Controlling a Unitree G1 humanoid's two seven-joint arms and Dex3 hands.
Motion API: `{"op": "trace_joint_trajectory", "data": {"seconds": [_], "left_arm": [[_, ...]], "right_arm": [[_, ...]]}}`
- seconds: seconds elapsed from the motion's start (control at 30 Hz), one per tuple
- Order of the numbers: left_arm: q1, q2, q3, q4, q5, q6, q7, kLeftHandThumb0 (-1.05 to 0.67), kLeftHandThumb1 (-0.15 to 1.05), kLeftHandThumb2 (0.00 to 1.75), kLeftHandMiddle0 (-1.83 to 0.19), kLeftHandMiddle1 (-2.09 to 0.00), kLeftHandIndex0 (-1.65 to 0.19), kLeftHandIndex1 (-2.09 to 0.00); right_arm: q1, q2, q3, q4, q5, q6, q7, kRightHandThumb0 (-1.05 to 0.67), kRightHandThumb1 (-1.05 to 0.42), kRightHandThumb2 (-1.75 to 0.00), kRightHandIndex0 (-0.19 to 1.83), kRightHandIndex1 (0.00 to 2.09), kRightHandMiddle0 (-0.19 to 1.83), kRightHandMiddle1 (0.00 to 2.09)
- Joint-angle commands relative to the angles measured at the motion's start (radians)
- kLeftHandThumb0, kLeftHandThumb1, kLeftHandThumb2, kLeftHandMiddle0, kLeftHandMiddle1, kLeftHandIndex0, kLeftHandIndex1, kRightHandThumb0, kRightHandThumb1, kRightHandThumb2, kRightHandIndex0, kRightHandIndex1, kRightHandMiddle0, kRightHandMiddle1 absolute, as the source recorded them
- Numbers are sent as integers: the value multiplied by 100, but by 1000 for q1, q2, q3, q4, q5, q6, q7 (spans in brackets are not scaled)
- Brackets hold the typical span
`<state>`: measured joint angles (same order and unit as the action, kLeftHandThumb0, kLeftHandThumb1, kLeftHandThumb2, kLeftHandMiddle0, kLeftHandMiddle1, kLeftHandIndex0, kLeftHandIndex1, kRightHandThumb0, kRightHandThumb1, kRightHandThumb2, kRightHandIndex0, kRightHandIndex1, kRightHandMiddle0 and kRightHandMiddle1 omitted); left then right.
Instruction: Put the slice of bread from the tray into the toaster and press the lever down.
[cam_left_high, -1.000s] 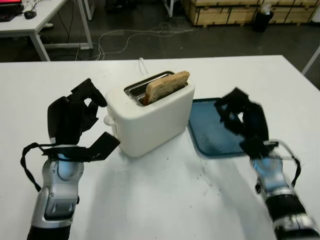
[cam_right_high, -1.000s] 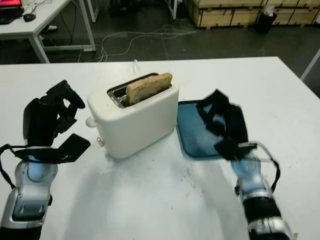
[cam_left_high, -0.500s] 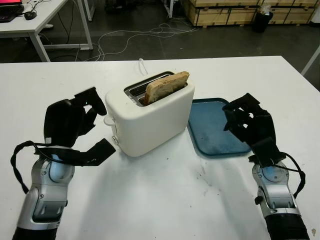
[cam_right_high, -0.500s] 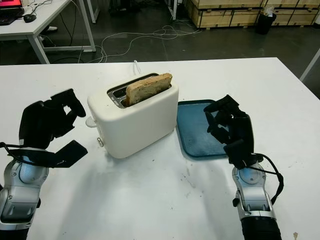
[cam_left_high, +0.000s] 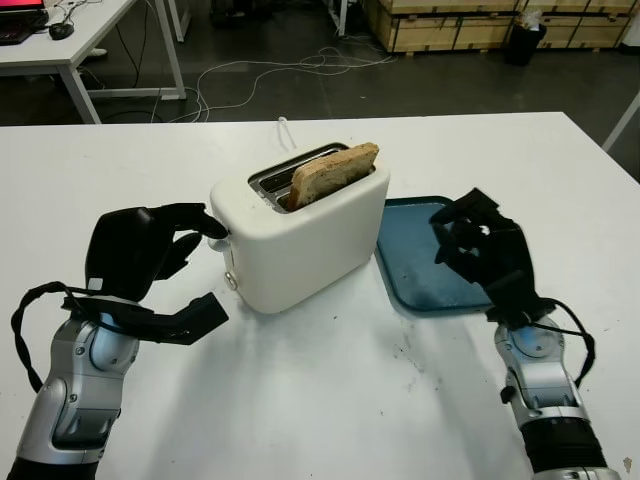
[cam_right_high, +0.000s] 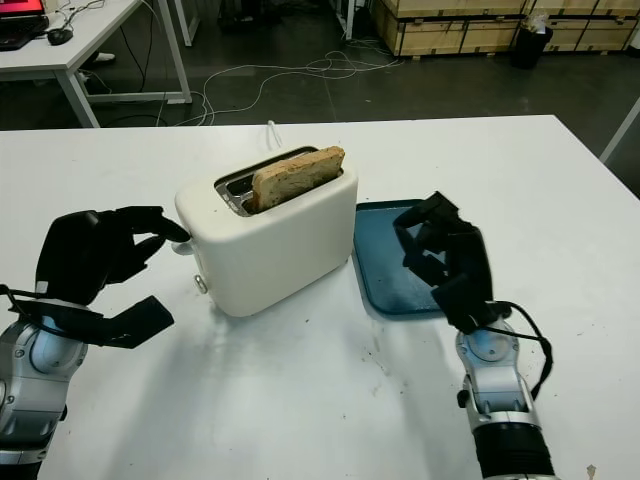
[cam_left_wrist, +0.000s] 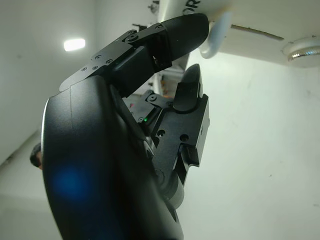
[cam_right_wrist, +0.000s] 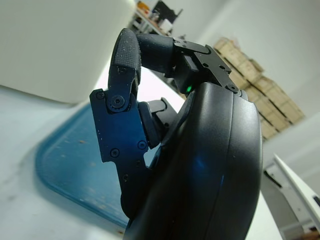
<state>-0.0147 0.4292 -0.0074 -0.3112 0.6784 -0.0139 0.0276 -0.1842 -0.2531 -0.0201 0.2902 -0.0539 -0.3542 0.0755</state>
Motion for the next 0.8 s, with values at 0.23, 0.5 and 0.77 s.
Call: {"op": "trace_joint_trajectory", "data": {"seconds": [0.23,0.5,0.77], "left_arm": [[6,2,-9,-5,11,19,-21,1,92,14,-99,-161,-111,-42],[2,7,-9,-20,33,42,-37,3,92,14,-99,-159,-116,-41],[-5,0,-5,-24,51,47,-23,4,92,12,-100,-159,-119,-40]], "right_arm": [[4,36,4,21,35,-54,70,-44,-92,-44,83,175,50,175],[8,37,-1,13,36,-58,87,-42,-92,-44,82,175,50,175],[9,33,-5,13,32,-59,97,-42,-92,-45,82,175,51,175]]}}
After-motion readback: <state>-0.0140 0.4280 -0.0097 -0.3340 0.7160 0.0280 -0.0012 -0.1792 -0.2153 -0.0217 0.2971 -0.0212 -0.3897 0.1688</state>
